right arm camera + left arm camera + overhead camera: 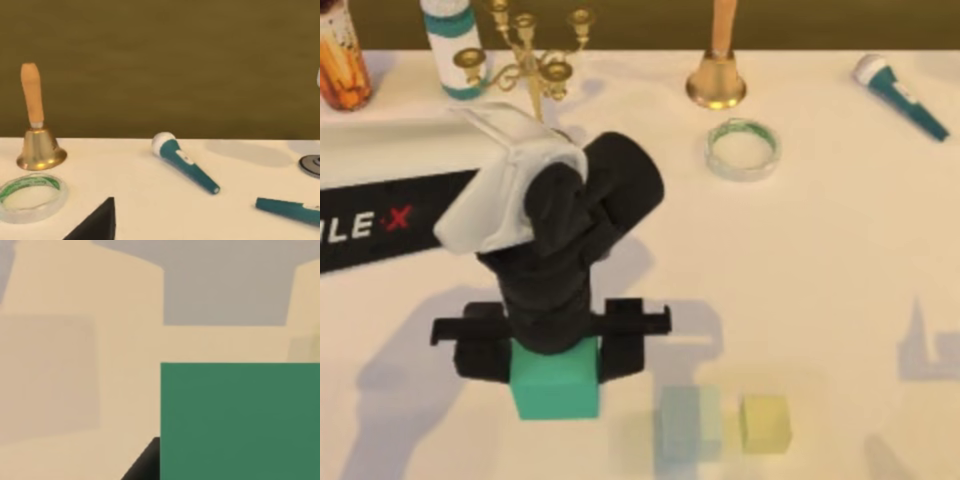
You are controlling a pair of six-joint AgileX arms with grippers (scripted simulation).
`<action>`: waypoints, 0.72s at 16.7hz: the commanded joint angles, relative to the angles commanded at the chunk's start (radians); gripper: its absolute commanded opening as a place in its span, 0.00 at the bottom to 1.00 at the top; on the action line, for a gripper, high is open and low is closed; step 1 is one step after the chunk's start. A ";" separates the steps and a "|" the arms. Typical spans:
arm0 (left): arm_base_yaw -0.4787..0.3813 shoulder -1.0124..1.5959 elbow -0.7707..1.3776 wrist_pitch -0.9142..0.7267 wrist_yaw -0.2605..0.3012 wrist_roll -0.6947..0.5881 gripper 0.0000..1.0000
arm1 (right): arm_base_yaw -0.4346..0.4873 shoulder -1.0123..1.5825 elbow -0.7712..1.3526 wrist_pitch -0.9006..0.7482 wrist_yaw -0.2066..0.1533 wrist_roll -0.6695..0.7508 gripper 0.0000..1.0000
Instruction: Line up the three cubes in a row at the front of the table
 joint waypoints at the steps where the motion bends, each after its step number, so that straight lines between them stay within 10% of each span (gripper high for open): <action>1: 0.000 0.000 0.000 0.000 0.000 0.000 0.00 | 0.000 0.000 0.000 0.000 0.000 0.000 1.00; 12: 0.001 0.115 -0.156 0.273 0.000 0.003 0.00 | 0.000 0.000 0.000 0.000 0.000 0.000 1.00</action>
